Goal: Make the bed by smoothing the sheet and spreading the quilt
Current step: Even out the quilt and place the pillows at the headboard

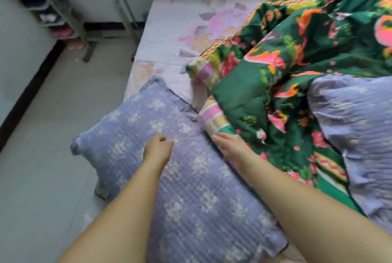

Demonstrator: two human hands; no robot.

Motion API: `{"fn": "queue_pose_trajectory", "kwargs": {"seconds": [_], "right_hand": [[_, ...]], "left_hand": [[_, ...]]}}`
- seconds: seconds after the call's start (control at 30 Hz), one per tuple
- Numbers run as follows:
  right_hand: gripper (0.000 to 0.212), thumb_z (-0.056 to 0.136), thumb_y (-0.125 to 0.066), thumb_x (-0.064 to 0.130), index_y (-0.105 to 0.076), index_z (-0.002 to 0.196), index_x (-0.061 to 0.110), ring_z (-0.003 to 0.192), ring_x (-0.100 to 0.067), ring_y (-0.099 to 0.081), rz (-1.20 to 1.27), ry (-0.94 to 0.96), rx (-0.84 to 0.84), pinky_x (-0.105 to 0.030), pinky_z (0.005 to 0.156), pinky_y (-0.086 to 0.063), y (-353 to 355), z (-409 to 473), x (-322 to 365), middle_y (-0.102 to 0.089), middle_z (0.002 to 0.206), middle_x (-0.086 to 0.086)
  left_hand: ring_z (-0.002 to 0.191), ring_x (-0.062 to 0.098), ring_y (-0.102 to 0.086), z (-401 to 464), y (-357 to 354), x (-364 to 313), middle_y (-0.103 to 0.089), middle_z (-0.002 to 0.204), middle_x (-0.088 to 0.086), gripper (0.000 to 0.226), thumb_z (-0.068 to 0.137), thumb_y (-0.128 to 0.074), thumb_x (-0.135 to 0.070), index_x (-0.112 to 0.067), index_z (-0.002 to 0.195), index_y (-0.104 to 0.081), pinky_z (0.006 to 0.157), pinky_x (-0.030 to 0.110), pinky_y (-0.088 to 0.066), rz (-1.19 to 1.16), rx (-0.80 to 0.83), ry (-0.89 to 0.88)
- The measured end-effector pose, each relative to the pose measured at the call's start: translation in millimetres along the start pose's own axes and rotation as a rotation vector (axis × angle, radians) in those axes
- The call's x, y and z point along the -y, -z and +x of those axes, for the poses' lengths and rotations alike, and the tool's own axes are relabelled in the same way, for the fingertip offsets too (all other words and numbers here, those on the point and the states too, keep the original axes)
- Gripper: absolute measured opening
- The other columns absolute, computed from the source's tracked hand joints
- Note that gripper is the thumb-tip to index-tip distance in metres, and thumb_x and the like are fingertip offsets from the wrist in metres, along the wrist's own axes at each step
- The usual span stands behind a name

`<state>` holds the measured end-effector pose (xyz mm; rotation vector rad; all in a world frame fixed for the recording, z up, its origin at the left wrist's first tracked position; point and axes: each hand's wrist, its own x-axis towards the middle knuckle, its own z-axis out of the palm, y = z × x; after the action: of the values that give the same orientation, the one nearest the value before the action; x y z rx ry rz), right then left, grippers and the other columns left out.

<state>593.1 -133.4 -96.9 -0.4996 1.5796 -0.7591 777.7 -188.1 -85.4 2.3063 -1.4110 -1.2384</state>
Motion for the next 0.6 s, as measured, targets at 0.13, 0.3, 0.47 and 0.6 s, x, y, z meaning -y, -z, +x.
{"fn": "queue_pose_trajectory", "kwargs": {"seconds": [0.13,0.3,0.47,0.6], "right_hand": [[0.058,0.092,-0.057,0.041,-0.045,0.14,0.012,0.125,-0.019,-0.05,-0.687,0.0,0.154,-0.019,0.096,-0.038,-53.0,21.7,-26.7,-0.05,0.14,-0.004],[0.098,0.069,-0.069,0.066,-0.032,0.143,0.014,0.131,-0.029,-0.043,-1.052,0.03,0.111,-0.038,0.108,-0.037,-83.5,60.7,-50.6,-0.042,0.145,-0.012],[0.122,0.054,-0.068,0.079,-0.022,0.144,0.011,0.125,-0.033,-0.046,-1.131,-0.003,0.034,-0.043,0.099,-0.042,-99.6,92.7,-63.1,-0.046,0.138,-0.015],[0.079,0.067,-0.076,0.057,-0.044,0.122,0.01,0.107,-0.032,-0.058,-1.184,0.023,-0.06,-0.034,0.071,-0.044,-113.8,109.0,-66.4,-0.061,0.116,-0.011]], "left_hand": [[0.121,0.036,-0.05,27.5,19.0,62.2,-0.051,0.133,0.023,0.046,0.09,-0.059,-0.025,-0.001,0.129,-0.05,0.103,0.041,-0.041,-0.036,-0.073,0.126],[0.14,0.036,-0.022,38.8,17.8,109.0,-0.018,0.153,0.024,0.113,0.075,-0.07,-0.054,0.0,0.149,-0.004,0.112,0.048,-0.029,-0.051,-0.086,0.407],[0.139,0.04,-0.023,50.3,4.9,151.0,-0.018,0.152,0.025,0.137,0.059,-0.077,-0.062,-0.01,0.149,0.012,0.111,0.053,-0.027,-0.16,-0.078,0.583],[0.119,0.04,-0.054,83.7,-17.6,190.4,-0.051,0.135,0.023,0.154,0.015,-0.081,-0.068,-0.002,0.144,-0.03,0.098,0.056,-0.045,-0.369,-0.028,0.639]]}}
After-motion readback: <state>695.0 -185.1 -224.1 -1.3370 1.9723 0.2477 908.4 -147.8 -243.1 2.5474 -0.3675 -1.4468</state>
